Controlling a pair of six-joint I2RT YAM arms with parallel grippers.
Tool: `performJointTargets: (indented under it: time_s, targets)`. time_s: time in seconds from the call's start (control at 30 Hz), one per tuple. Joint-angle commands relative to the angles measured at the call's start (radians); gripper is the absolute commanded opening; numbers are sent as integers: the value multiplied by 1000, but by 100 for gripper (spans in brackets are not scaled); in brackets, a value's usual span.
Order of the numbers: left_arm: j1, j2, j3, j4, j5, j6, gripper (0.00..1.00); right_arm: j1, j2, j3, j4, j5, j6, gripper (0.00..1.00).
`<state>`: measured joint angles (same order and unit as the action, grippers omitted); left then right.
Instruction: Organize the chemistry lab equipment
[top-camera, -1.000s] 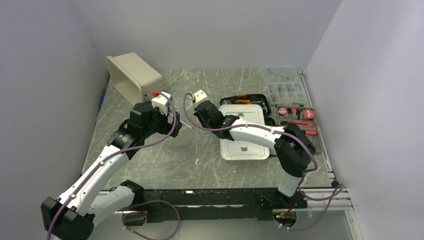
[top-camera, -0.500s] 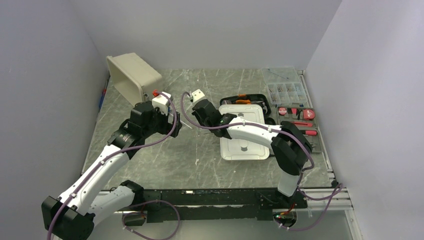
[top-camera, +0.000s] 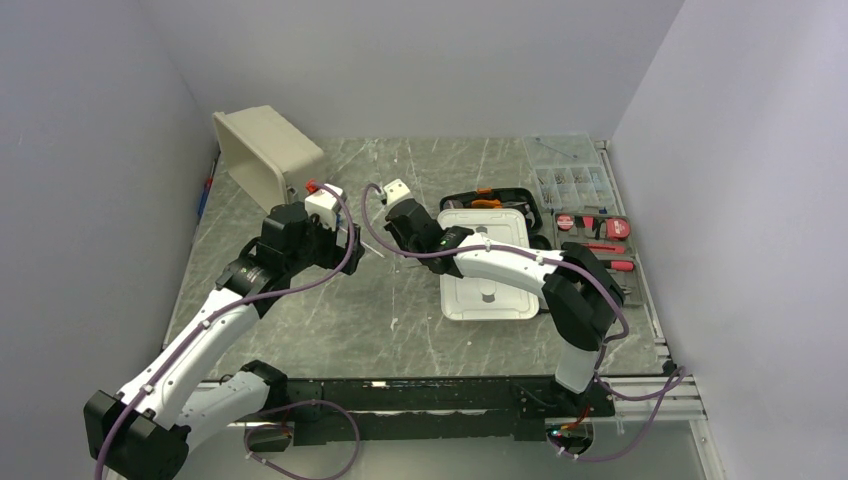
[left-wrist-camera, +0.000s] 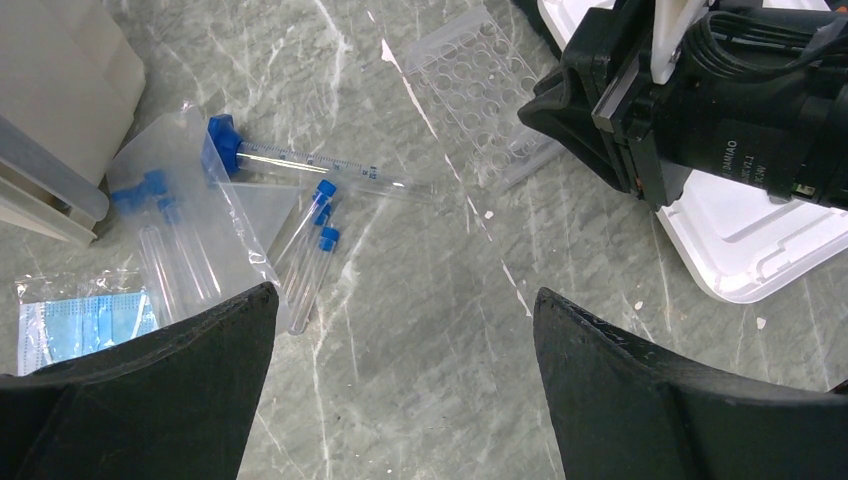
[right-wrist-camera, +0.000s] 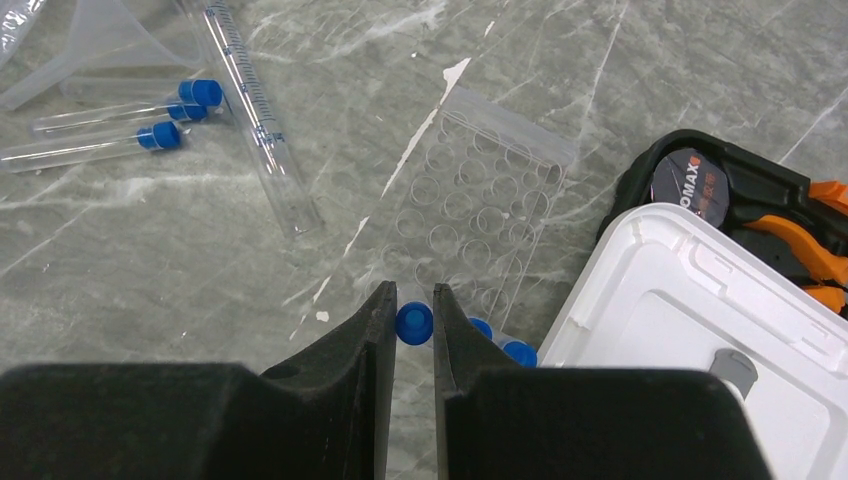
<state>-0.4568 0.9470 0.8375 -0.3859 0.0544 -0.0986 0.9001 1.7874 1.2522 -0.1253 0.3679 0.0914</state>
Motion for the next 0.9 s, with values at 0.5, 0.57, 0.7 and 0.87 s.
performJointTargets:
  time_s: [0.5,0.57,0.7,0.87]
  targets:
    - [2,4,1,12,1,-2,99,3,-45,19,-41,28,34,10]
    - [1,5,1,12,3,-3,99,5,-43,15,-37,29,37,10]
    - [1,4,1,12,3,-3,99,3,-41,-8,-5,28,45,10]
    - [1,6,1,11,4,-3,99,3,-32,-26,22,30,56,10]
